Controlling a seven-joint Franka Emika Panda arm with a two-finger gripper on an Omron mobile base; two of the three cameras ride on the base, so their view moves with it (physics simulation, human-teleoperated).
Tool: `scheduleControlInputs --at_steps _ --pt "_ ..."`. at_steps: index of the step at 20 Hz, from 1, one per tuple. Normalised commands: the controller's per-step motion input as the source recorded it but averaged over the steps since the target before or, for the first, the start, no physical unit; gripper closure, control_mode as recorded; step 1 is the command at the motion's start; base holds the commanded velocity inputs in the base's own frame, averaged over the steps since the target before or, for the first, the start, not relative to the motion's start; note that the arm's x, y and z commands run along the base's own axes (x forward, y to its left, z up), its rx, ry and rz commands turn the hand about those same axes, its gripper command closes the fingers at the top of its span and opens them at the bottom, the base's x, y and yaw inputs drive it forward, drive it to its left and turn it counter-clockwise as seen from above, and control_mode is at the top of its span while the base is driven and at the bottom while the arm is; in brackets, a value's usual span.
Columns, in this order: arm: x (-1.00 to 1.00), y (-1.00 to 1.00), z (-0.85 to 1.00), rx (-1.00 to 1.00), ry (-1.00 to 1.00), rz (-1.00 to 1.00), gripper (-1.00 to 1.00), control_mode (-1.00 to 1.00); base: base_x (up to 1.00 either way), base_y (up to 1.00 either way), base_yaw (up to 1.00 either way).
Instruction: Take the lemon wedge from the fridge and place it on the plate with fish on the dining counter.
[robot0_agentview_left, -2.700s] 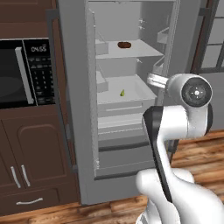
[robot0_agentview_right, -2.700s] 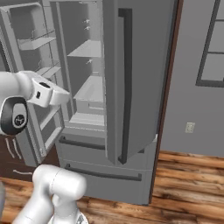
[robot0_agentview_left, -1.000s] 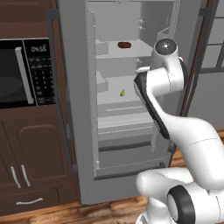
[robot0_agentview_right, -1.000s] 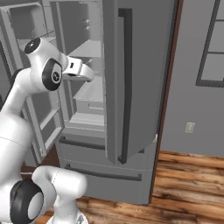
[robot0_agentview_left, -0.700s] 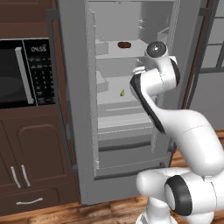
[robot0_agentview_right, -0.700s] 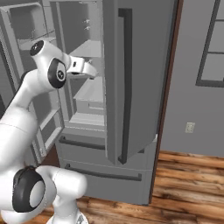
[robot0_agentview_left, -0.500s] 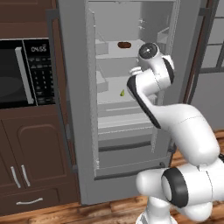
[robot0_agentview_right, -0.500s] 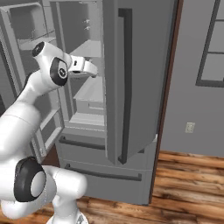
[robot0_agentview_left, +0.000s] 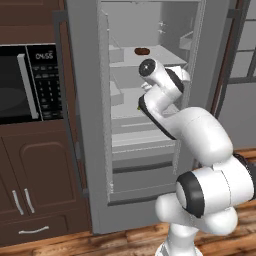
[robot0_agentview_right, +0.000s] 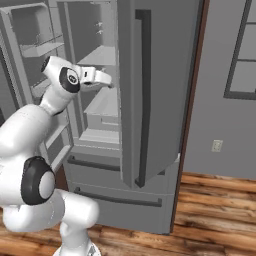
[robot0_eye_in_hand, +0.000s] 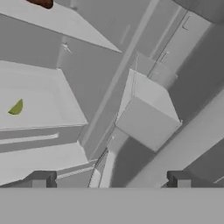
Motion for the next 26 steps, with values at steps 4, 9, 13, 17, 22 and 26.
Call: scheduleControlInputs --at_steps 4,9,13,17,22,26 --pt "0.39 -0.17 -0.18 -0.08 0.00 -0.11 -1.00 -1.00 0.00 0.00 0.00" --pt "0.38 -0.22 -0.19 -0.06 0.00 -0.10 -1.00 -1.00 0.00 0.00 0.00" --pt "0.39 -0.19 -0.17 -0.10 -0.01 -0.11 -1.00 -1.00 0.00 0.00 0.00" --pt "0.08 -0.29 -0.16 -0.11 -0.01 -0.17 -1.00 -1.00 0.00 0.00 0.00" --pt "-0.14 -0.60 -0.09 -0.03 0.00 -0.22 -1.00 -1.00 0.00 0.00 0.00" --pt "-0.66 -0.89 -0.03 0.00 0.00 -0.27 -1.00 -1.00 0.00 0.00 0.00"
